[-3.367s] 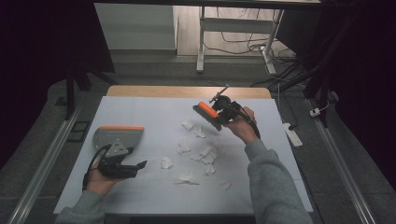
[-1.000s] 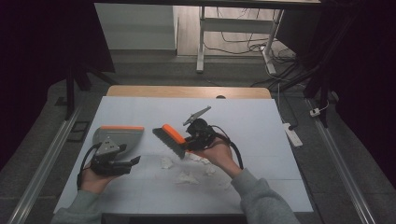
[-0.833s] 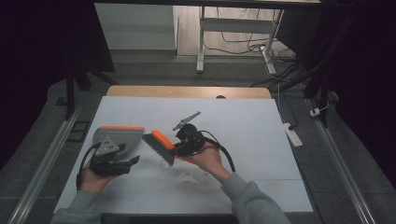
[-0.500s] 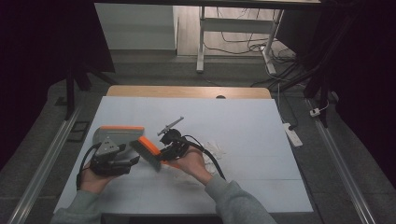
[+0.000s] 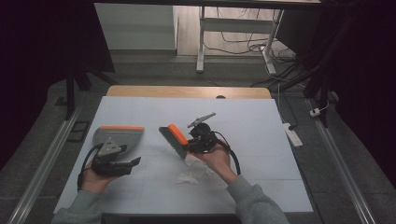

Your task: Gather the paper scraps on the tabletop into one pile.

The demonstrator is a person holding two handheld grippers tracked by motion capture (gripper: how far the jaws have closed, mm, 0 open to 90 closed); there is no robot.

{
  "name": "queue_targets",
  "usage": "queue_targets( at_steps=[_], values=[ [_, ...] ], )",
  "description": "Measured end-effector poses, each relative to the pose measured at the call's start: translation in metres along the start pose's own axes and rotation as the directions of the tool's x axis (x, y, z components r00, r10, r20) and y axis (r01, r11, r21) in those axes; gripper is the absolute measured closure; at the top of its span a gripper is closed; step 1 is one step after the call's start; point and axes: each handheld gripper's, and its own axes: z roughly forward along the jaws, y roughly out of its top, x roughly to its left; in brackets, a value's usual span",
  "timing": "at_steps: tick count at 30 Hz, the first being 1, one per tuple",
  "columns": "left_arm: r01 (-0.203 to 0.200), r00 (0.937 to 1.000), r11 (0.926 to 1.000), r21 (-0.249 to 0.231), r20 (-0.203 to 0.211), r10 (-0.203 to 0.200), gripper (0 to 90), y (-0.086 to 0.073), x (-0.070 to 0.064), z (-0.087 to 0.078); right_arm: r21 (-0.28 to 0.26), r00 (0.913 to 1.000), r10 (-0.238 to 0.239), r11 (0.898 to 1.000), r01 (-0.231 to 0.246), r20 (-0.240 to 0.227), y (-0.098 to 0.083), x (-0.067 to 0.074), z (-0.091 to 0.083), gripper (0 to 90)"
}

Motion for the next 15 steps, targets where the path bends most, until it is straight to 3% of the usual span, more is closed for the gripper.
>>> queue_targets(
  at_steps=[4, 8, 11, 15],
  values=[
    [0.004, 1.0000, 1.0000, -0.004, -0.001, -0.004, 27.5, 0.000, 0.000, -0.001, -0.054, 0.9995, -0.023, 0.998, 0.022, -0.023, 0.004, 0.005, -0.026, 70.9],
    [0.002, 1.0000, 1.0000, -0.004, 0.000, -0.002, 27.5, 0.000, 0.000, 0.000, -0.062, 0.9987, -0.042, 0.997, 0.041, -0.027, 0.003, 0.008, -0.043, 70.9],
    [0.004, 1.0000, 1.0000, -0.003, 0.000, -0.004, 27.5, 0.000, 0.001, 0.000, -0.040, 0.9968, -0.057, 0.998, 0.054, -0.057, -0.002, 0.013, -0.049, 70.9],
    [0.004, 1.0000, 1.0000, -0.002, 0.001, -0.004, 27.5, -0.001, 0.000, 0.000, 0.044, 0.9870, -0.106, 0.993, 0.112, -0.121, -0.013, 0.026, -0.043, 70.9]
  ],
)
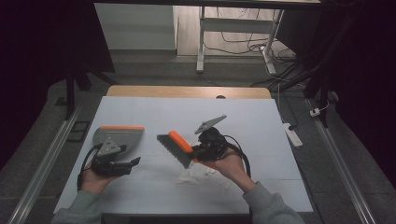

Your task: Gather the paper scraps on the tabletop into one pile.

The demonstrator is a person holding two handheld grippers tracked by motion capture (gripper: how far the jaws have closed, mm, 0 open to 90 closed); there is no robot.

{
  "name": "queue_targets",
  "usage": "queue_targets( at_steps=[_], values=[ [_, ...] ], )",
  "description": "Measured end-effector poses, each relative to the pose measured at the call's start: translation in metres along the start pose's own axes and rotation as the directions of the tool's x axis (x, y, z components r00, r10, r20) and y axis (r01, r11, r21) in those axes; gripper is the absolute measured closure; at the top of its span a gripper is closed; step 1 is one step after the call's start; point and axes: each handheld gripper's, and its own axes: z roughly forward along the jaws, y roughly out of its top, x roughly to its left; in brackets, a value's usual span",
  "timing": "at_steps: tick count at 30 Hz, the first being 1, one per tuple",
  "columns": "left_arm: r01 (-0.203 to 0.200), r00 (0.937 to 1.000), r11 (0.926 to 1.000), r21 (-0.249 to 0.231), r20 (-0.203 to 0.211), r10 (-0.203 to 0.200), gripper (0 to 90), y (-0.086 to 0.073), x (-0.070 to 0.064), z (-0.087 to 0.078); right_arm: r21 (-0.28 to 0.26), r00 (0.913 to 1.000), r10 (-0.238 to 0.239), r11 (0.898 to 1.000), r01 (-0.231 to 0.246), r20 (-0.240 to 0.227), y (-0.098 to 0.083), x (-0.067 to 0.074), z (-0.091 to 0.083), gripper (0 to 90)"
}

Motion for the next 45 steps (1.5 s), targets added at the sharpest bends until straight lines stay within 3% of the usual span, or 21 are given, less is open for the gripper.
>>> queue_targets(
  at_steps=[4, 8, 13, 15, 18, 24, 29, 31, 35, 39, 45],
  values=[
    [-0.004, 1.0000, 1.0000, 0.006, 0.001, 0.004, 27.5, 0.000, 0.000, 0.001, 0.094, 0.9981, -0.048, 0.994, 0.051, -0.038, -0.008, 0.015, 0.010, 70.9],
    [-0.004, 1.0000, 1.0000, 0.009, 0.003, 0.004, 27.5, 0.000, 0.000, 0.002, 0.150, 0.9925, -0.094, 0.983, 0.105, -0.078, -0.012, 0.028, 0.015, 70.9],
    [-0.005, 1.0000, 0.9999, 0.010, 0.003, 0.005, 27.5, -0.001, -0.001, 0.003, 0.245, 0.9841, -0.140, 0.956, 0.163, -0.110, -0.013, 0.038, 0.026, 70.9],
    [-0.005, 1.0000, 0.9999, 0.010, 0.004, 0.005, 27.5, -0.001, -0.001, 0.002, 0.294, 0.9832, -0.152, 0.939, 0.175, -0.101, -0.014, 0.037, 0.030, 70.9],
    [-0.006, 1.0000, 0.9999, 0.010, 0.004, 0.006, 27.5, -0.001, -0.001, 0.003, 0.334, 0.9847, -0.156, 0.926, 0.173, -0.076, -0.014, 0.032, 0.035, 70.9],
    [-0.006, 1.0000, 0.9999, 0.010, 0.004, 0.006, 27.5, -0.001, 0.000, 0.002, 0.352, 0.9888, -0.148, 0.925, 0.145, -0.018, -0.010, 0.011, 0.035, 70.9],
    [-0.007, 1.0000, 0.9999, 0.011, 0.003, 0.007, 27.5, -0.001, -0.001, 0.003, 0.339, 0.9909, -0.124, 0.936, 0.099, 0.053, -0.007, -0.009, 0.031, 70.9],
    [-0.007, 1.0000, 0.9999, 0.013, 0.003, 0.007, 27.5, -0.001, -0.001, 0.003, 0.332, 0.9848, -0.141, 0.938, 0.101, 0.101, -0.005, -0.018, 0.028, 70.9],
    [-0.009, 1.0000, 0.9998, 0.017, 0.003, 0.009, 27.5, -0.001, 0.000, 0.003, 0.274, 0.9877, -0.113, 0.958, 0.080, 0.108, -0.005, -0.024, 0.017, 70.9],
    [-0.011, 0.9999, 0.9997, 0.020, 0.002, 0.011, 27.5, -0.001, -0.001, 0.005, 0.155, 0.9926, -0.075, 0.986, 0.060, 0.095, -0.004, -0.025, -0.010, 70.9],
    [-0.016, 0.9999, 0.9996, 0.022, 0.003, 0.016, 27.4, -0.001, -0.003, 0.005, 0.073, 0.9865, -0.053, 0.996, 0.042, 0.155, -0.012, -0.026, -0.050, 70.9]
  ],
)
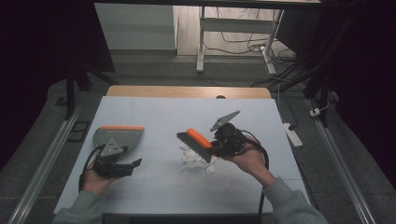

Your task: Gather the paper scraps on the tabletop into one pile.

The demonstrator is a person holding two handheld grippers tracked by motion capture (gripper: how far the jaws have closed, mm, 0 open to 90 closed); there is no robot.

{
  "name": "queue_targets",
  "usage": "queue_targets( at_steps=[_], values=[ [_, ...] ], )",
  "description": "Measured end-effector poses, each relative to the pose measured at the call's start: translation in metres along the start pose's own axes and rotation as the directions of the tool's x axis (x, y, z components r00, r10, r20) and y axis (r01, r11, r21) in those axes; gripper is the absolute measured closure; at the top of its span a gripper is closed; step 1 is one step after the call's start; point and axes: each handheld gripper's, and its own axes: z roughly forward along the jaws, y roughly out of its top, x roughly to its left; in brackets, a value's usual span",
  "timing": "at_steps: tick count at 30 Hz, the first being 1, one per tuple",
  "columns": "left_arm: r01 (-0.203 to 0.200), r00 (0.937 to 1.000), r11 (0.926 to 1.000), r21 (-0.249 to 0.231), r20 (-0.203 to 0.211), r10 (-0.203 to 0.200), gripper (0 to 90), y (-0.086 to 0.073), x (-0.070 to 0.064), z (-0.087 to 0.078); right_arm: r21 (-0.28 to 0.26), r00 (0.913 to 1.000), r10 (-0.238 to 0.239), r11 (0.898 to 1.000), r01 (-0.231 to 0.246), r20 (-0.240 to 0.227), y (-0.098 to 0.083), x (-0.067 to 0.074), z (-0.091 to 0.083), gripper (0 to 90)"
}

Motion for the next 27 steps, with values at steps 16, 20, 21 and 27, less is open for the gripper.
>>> queue_targets(
  at_steps=[16, 20, 21, 27],
  values=[
    [-0.009, 1.0000, 0.9999, 0.008, 0.005, 0.009, 27.4, 0.000, -0.003, 0.003, 0.176, 0.9980, 0.058, 0.983, -0.053, -0.024, -0.099, -0.004, -0.029, 70.9],
    [-0.011, 0.9999, 0.9998, 0.014, 0.006, 0.011, 27.4, 0.000, -0.003, 0.005, 0.230, 0.9803, -0.130, 0.960, 0.162, -0.149, -0.102, 0.015, -0.020, 70.9],
    [-0.013, 0.9999, 0.9998, 0.017, 0.006, 0.013, 27.4, 0.001, -0.004, 0.005, 0.261, 0.9799, -0.126, 0.952, 0.163, -0.155, -0.101, 0.020, -0.018, 70.9],
    [-0.020, 0.9998, 0.9996, 0.019, 0.008, 0.020, 27.4, 0.001, -0.006, 0.006, 0.270, 0.9732, -0.198, 0.937, 0.223, -0.117, -0.079, 0.012, 0.004, 70.9]
  ],
)
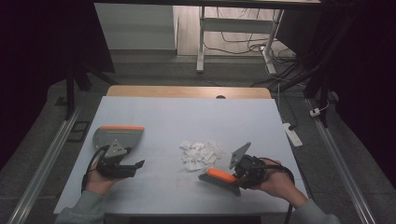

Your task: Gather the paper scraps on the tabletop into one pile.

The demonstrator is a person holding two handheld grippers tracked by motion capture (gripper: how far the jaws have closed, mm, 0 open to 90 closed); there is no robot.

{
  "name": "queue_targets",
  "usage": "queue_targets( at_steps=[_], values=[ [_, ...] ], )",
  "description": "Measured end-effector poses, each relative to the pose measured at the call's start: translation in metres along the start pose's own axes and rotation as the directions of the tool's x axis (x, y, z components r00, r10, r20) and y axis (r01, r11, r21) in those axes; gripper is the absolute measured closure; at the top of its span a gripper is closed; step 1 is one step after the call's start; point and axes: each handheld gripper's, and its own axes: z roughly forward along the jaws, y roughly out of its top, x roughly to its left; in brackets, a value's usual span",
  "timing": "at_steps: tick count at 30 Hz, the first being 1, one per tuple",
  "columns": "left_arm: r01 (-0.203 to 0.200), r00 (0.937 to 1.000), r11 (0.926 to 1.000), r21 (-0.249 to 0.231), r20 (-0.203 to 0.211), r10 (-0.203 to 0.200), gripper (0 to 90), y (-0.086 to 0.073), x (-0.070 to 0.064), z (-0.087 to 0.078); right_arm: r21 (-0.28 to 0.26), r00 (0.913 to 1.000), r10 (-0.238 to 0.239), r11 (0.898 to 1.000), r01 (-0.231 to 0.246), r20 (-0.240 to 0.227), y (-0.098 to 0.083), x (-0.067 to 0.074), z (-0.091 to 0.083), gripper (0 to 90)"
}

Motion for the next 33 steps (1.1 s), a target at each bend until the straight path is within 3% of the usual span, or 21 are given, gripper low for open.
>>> queue_targets(
  at_steps=[5, 8, 11, 15, 17, 19, 23, 25, 28, 30, 33],
  values=[
    [0.007, 1.0000, 1.0000, -0.003, 0.000, -0.007, 27.4, -0.001, 0.001, -0.001, -0.068, 0.9981, -0.023, 0.997, 0.027, 0.058, 0.019, -0.026, 0.007, 70.9],
    [0.006, 1.0000, 1.0000, -0.006, 0.002, -0.006, 27.4, -0.001, 0.001, -0.001, -0.123, 0.9981, 0.003, 0.992, 0.004, 0.062, 0.023, -0.037, 0.004, 70.9],
    [0.006, 1.0000, 1.0000, -0.004, 0.002, -0.006, 27.4, -0.001, 0.001, -0.001, -0.236, 0.9972, 0.053, 0.971, -0.039, 0.052, 0.021, -0.040, -0.008, 70.9],
    [0.002, 1.0000, 1.0000, -0.003, 0.002, -0.002, 27.4, 0.000, 0.001, -0.001, -0.341, 0.9848, 0.157, 0.932, -0.123, 0.074, 0.013, -0.040, -0.029, 70.9],
    [0.001, 1.0000, 1.0000, -0.003, 0.002, -0.001, 27.4, 0.000, 0.000, -0.001, -0.352, 0.9704, 0.217, 0.921, -0.168, 0.106, 0.008, -0.041, -0.035, 70.9],
    [0.002, 1.0000, 1.0000, -0.004, 0.002, -0.002, 27.4, 0.000, 0.000, -0.001, -0.344, 0.9486, 0.288, 0.911, -0.229, 0.131, 0.001, -0.043, -0.036, 70.9],
    [0.003, 1.0000, 1.0000, -0.003, 0.003, -0.003, 27.4, 0.000, 0.000, 0.000, -0.276, 0.8852, 0.441, 0.878, -0.391, 0.149, -0.017, -0.049, -0.029, 70.9],
    [0.002, 1.0000, 1.0000, -0.002, 0.003, -0.002, 27.4, 0.000, 0.000, 0.000, -0.240, 0.8595, 0.490, 0.860, -0.450, 0.145, -0.024, -0.050, -0.022, 70.9],
    [0.002, 1.0000, 1.0000, -0.001, 0.003, -0.002, 27.4, 0.000, 0.000, 0.000, -0.209, 0.8484, 0.513, 0.850, -0.483, 0.129, -0.029, -0.048, -0.010, 70.9],
    [0.001, 1.0000, 1.0000, 0.000, 0.001, -0.001, 27.4, 0.000, 0.000, 0.000, -0.234, 0.8453, 0.523, 0.840, -0.490, 0.108, -0.027, -0.048, -0.007, 70.9],
    [0.000, 1.0000, 1.0000, -0.001, 0.002, 0.000, 27.4, 0.000, -0.001, 0.000, -0.243, 0.8492, 0.519, 0.840, -0.485, 0.099, -0.017, -0.048, -0.001, 70.9]
  ],
)
